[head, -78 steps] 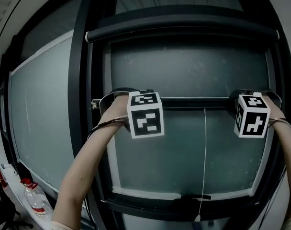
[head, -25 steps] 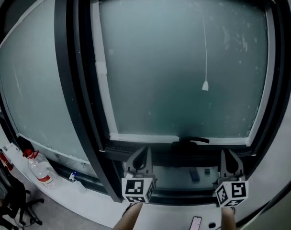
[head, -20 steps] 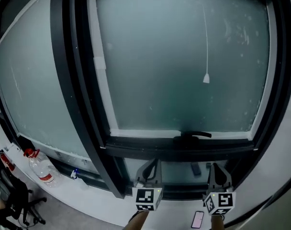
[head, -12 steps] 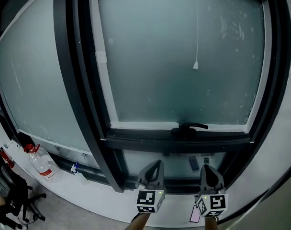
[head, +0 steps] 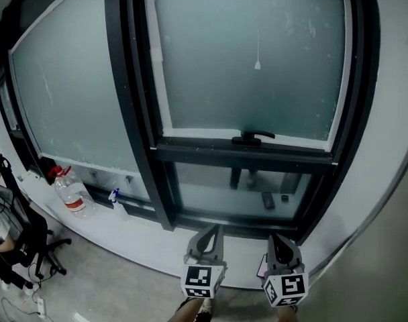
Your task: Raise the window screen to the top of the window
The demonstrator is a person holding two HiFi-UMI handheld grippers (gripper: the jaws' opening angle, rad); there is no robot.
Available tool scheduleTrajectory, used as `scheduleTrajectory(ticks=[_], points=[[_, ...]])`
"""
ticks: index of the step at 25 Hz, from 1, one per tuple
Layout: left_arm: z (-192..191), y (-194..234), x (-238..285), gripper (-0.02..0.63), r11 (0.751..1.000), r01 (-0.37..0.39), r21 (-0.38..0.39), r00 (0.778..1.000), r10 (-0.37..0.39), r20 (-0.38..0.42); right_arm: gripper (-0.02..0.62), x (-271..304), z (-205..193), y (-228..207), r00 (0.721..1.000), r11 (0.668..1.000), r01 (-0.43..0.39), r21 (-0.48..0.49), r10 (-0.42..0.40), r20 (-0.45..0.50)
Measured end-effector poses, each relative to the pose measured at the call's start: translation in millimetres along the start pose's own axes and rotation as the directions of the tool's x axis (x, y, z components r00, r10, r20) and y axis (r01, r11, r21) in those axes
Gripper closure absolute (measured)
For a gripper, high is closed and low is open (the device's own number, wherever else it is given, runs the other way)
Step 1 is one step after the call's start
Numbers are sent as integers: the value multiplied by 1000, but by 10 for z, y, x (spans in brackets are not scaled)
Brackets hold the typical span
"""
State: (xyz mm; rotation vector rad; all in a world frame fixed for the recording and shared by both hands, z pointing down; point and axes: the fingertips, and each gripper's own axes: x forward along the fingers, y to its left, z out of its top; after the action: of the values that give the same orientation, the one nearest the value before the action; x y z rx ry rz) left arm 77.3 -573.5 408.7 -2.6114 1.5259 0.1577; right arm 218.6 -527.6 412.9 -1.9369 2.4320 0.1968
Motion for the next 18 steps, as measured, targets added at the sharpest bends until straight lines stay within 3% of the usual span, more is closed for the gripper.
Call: scheduleTrajectory(ticks=[9, 14, 18], points=[[127, -621, -997, 603, 1000, 20, -5, 998, -20, -54, 588, -1064, 49, 377, 999, 1000, -22, 19, 23, -49], [153, -596, -1467, 603, 1000, 13, -15, 998, -14, -59, 588, -1438, 11, 552, 998, 1000, -6, 9, 6, -68], [116, -411, -2127, 603, 999, -11, -40, 996, 8, -87, 588, -1777, -37, 982, 996, 1000, 0, 0, 0, -88]])
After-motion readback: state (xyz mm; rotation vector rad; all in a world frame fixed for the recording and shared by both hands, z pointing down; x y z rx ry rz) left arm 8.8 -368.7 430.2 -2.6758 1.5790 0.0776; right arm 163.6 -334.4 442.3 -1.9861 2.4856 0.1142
